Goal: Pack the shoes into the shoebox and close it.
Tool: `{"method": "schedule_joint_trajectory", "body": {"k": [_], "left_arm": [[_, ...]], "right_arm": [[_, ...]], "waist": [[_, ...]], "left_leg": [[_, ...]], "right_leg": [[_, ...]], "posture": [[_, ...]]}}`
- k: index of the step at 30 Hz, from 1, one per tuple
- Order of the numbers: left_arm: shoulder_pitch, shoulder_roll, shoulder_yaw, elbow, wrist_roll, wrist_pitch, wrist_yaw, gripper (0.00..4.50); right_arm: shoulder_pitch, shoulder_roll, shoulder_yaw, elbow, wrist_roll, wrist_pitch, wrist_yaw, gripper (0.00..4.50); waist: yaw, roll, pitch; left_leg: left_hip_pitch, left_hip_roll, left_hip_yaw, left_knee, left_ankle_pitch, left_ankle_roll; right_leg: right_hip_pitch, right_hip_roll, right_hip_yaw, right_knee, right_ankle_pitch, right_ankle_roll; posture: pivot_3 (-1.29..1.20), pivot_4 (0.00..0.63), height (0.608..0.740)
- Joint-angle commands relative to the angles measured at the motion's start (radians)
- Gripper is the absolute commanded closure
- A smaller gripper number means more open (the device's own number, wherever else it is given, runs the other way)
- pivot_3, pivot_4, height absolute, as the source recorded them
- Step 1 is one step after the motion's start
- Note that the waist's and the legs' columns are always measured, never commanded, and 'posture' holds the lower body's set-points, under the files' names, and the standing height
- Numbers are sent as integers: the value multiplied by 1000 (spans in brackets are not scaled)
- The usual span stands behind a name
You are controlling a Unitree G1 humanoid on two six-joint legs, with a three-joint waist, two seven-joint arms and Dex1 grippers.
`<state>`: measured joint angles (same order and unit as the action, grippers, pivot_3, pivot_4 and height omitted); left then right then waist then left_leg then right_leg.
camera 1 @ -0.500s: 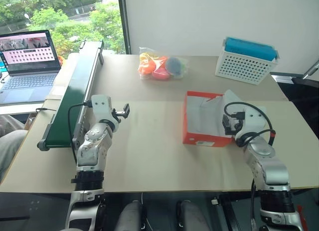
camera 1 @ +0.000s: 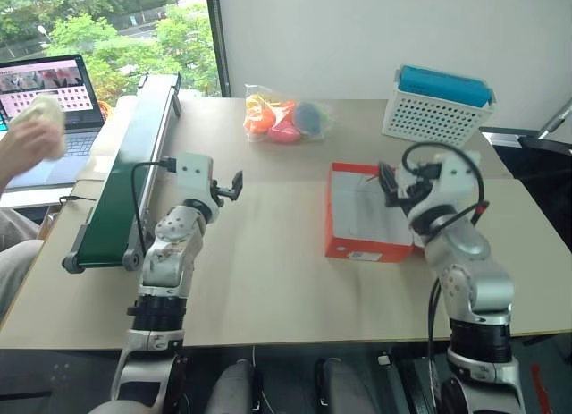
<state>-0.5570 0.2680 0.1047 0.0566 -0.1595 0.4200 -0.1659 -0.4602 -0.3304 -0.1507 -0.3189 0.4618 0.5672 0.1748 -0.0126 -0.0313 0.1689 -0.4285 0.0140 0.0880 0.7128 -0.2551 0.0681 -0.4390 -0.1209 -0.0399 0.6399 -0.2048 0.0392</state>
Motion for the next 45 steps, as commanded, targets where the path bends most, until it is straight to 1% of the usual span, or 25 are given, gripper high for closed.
{"method": "schedule_joint_trajectory", "body": {"k": [1,3,5,8,11,13,16,20,26,37,45], "left_arm": [[-39,17,58,24,-24,50,15,96],[-53,49,87,74,-22,88,16,96],[-71,81,118,113,-38,130,-2,96],[-92,138,147,154,-35,150,-7,96],[-118,176,209,204,-51,198,33,96],[-129,196,257,225,-74,223,44,96],[-125,241,263,247,-57,222,35,96],[-118,265,264,268,-52,230,33,96],[-108,278,245,300,-33,231,22,96],[-122,300,215,366,-10,203,5,96],[-139,305,228,391,-2,186,18,96]], "right_arm": [[-15,-33,100,-75,90,73,165,0],[-12,-89,217,-92,67,91,281,0],[-9,-125,290,-94,47,92,352,0],[-10,-148,349,-92,32,85,408,0],[-3,-158,382,-92,1,76,432,0],[3,-155,391,-89,-18,66,437,0],[10,-139,390,-94,-23,66,444,0],[20,-125,377,-97,-26,74,436,0],[24,-102,360,-96,-23,84,418,0],[56,-24,367,-126,7,124,390,0],[57,1,362,-102,-4,119,377,0]], "waist": [[0,0,0],[0,0,0],[0,0,0],[0,0,0],[4,0,0],[4,-1,0],[2,-1,0],[5,-1,0],[5,-1,0],[4,-1,0],[3,-1,0]], "left_leg": [[0,0,0,0,0,0],[0,0,0,0,0,1],[0,0,0,0,0,1],[0,0,0,0,0,1],[0,0,-1,0,0,0],[0,0,-1,1,0,-1],[0,0,-1,0,3,-5],[0,0,-1,0,4,-8],[0,0,-1,0,4,-8],[-1,0,0,0,5,-8],[-1,0,0,0,5,-8]], "right_leg": [[0,0,0,0,0,0],[0,0,0,0,0,0],[0,0,0,0,0,0],[0,0,-1,0,0,0],[0,0,-1,0,0,0],[0,-1,-2,0,0,0],[0,-1,-2,1,0,0],[0,-1,-2,1,0,0],[0,-1,-2,1,0,0],[-1,-2,-2,1,0,0],[-1,-2,-2,1,0,0]], "posture": [[0,150,705],[0,150,705],[0,150,705],[0,150,705],[0,150,705],[0,150,705],[0,150,705],[0,150,705],[0,150,705],[0,150,705],[0,150,705]]}}
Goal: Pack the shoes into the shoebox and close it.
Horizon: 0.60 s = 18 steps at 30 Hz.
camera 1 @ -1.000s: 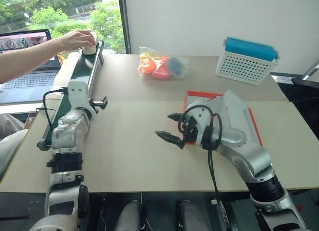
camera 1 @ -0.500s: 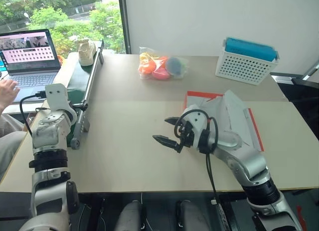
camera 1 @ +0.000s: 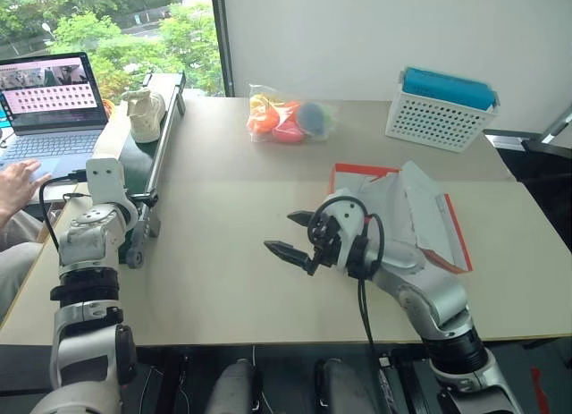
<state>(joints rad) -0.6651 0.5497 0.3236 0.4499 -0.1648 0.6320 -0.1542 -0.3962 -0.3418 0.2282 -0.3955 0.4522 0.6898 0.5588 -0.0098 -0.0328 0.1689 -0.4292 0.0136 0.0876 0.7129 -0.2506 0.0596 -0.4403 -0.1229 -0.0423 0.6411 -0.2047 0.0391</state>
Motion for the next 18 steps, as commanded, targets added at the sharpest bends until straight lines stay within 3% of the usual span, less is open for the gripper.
{"method": "schedule_joint_trajectory", "body": {"k": [1,18], "left_arm": [[-31,23,11,-1,2,-26,8,96],[-44,40,20,55,6,-60,20,96]], "right_arm": [[-8,16,-21,-24,5,-5,-10,0],[-14,28,-37,-27,10,-8,-22,0]], "waist": [[0,0,0],[-1,0,0]], "left_leg": [[0,0,0,0,0,0],[0,0,0,0,0,0]], "right_leg": [[0,0,0,0,0,0],[0,0,0,0,0,0]], "posture": [[0,150,705],[0,150,705]]}}
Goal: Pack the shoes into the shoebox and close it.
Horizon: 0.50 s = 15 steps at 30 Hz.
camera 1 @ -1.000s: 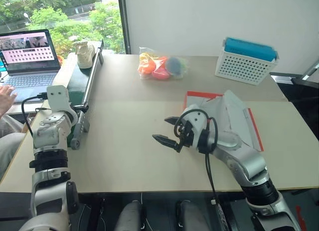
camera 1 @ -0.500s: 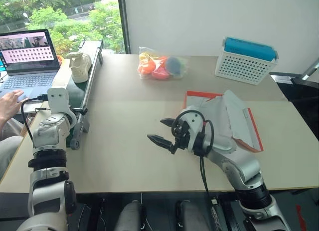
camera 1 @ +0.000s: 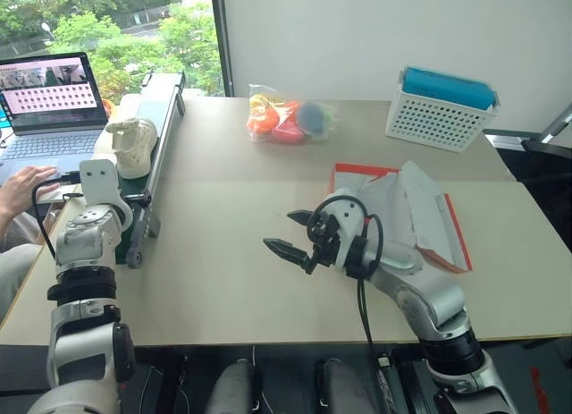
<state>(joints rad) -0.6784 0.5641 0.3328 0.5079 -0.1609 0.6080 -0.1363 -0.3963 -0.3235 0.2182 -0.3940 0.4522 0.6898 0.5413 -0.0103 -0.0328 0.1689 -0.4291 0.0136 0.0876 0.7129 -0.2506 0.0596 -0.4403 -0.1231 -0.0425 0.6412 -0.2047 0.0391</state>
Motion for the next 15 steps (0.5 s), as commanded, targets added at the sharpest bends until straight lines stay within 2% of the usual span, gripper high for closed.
{"method": "schedule_joint_trajectory", "body": {"k": [1,12,13,15], "left_arm": [[-32,25,10,0,2,-38,2,96],[-36,8,11,41,-3,-44,19,96],[-37,6,13,41,-6,-45,20,605],[-43,1,15,42,-12,-48,17,1132]], "right_arm": [[-13,11,-28,-30,10,-7,-6,0],[-12,12,-50,-41,12,-9,-24,0],[-14,12,-53,-41,13,-9,-24,0],[-19,9,-63,-40,14,-10,-24,0]], "waist": [[0,0,0],[3,0,0],[5,0,0],[6,0,0]], "left_leg": [[0,0,0,0,0,0],[0,0,0,0,0,0],[0,0,0,0,0,0],[1,0,0,0,0,0]], "right_leg": [[0,0,0,0,0,0],[0,0,0,0,0,0],[0,0,0,0,0,0],[0,-1,0,1,0,0]], "posture": [[0,150,705],[0,150,705],[0,150,705],[0,150,705]]}}
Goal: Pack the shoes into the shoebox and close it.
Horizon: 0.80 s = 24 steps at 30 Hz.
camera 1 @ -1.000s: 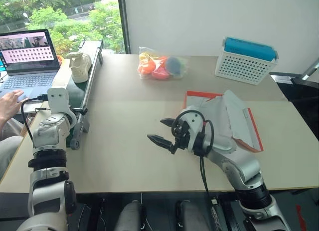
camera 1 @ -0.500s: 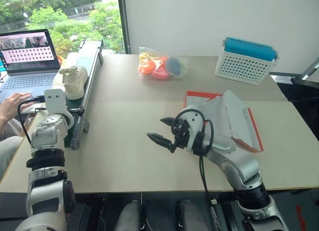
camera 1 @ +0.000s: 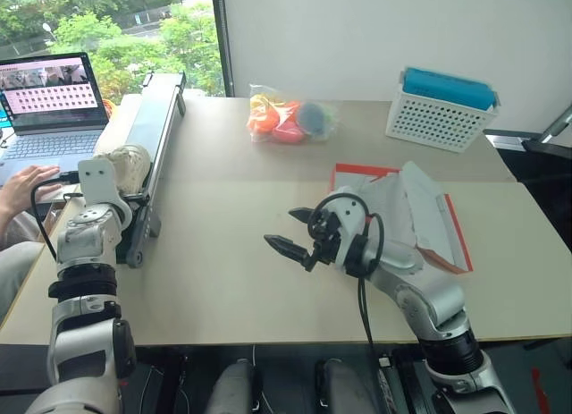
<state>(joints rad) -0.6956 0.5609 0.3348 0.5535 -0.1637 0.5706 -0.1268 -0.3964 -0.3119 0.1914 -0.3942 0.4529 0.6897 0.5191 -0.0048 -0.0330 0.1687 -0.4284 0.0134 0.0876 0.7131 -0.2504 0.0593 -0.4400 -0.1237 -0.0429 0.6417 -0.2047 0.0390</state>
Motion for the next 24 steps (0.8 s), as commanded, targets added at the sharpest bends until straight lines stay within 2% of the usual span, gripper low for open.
{"method": "schedule_joint_trajectory", "body": {"k": [1,5,8,12,15,18,19,21,24], "left_arm": [[-32,2,17,0,-13,-8,9,1333],[-48,-6,31,-4,-28,-12,8,1650],[-56,-22,46,-36,-47,-44,7,1650],[-63,-102,82,-188,-166,-58,-66,1650],[-57,-167,80,-310,-253,-4,-99,1650],[-44,-270,47,-441,-364,100,-109,1650],[-26,-307,3,-490,-381,132,-119,1650],[12,-356,-79,-554,-385,173,-131,1650],[59,-394,-165,-611,-374,199,-138,1650]], "right_arm": [[-24,-4,-42,-37,12,-11,-1,0],[-43,-7,-63,-24,10,-15,-2,0],[-49,-2,-71,-18,6,-15,-7,0],[-61,8,-78,0,-2,-16,-22,0],[-77,26,-97,28,0,-7,-46,0],[-123,94,-184,95,63,56,-129,0],[-161,144,-256,134,119,84,-187,0],[-240,225,-385,208,222,141,-293,0],[-319,285,-509,290,354,224,-394,0]], "waist": [[0,0,0],[3,0,0],[7,0,0],[16,-1,0],[15,-1,1],[14,-1,1],[13,-1,1],[14,-1,1],[8,-1,1]], "left_leg": [[1,0,0,0,0,0],[3,0,0,-1,-1,2],[3,0,0,-1,-2,3],[1,0,0,-1,0,-1],[-3,0,-1,0,0,0],[-3,0,-1,0,0,0],[-3,0,-1,0,0,0],[-3,0,-1,0,0,0],[-2,0,0,0,1,-1]], "right_leg": [[0,0,0,0,0,0],[1,0,0,1,0,0],[1,0,-1,1,0,0],[1,-1,-2,0,0,0],[-1,-2,-3,0,0,-1],[-1,-1,-3,0,0,-1],[-1,-1,-3,0,0,-1],[0,-1,-3,0,0,-1],[0,0,-3,0,1,-1]], "posture": [[0,150,705],[0,150,705],[0,150,705],[0,150,705],[0,150,705],[0,150,705],[0,150,705],[0,150,705],[0,150,705]]}}
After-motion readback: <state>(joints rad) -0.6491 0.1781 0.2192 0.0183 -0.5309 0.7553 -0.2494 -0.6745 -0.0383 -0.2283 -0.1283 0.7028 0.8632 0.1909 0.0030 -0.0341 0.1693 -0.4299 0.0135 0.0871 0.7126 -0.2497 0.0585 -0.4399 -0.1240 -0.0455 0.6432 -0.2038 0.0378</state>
